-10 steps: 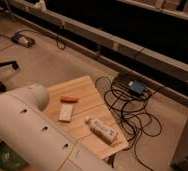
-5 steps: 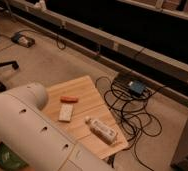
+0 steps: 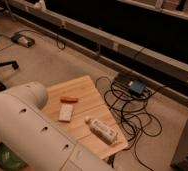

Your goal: Push the eraser across the table

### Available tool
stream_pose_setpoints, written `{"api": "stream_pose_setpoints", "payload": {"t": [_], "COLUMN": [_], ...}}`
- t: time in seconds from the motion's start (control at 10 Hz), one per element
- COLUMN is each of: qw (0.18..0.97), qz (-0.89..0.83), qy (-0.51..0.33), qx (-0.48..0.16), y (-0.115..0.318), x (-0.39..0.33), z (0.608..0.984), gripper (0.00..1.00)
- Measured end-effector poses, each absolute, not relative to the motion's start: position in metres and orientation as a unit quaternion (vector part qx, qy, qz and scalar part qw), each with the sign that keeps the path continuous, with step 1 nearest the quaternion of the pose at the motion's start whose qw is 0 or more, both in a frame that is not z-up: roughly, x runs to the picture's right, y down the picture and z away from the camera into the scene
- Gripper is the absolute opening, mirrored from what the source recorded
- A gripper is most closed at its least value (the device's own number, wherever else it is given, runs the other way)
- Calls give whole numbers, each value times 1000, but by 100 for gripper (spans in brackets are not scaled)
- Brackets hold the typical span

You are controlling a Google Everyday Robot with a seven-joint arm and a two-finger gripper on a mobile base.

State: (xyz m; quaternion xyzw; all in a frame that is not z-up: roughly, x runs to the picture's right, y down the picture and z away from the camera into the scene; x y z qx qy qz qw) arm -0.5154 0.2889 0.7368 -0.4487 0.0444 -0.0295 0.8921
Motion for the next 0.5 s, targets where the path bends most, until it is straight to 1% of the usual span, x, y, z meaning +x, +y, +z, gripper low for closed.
{"api": "stream_pose_setpoints", "payload": {"t": [0.5], "qw": [879], "qz": [-41], "qy": [45], "qx": [-472], "y": [294], "x": [-523], "z": [749], "gripper": [80]}}
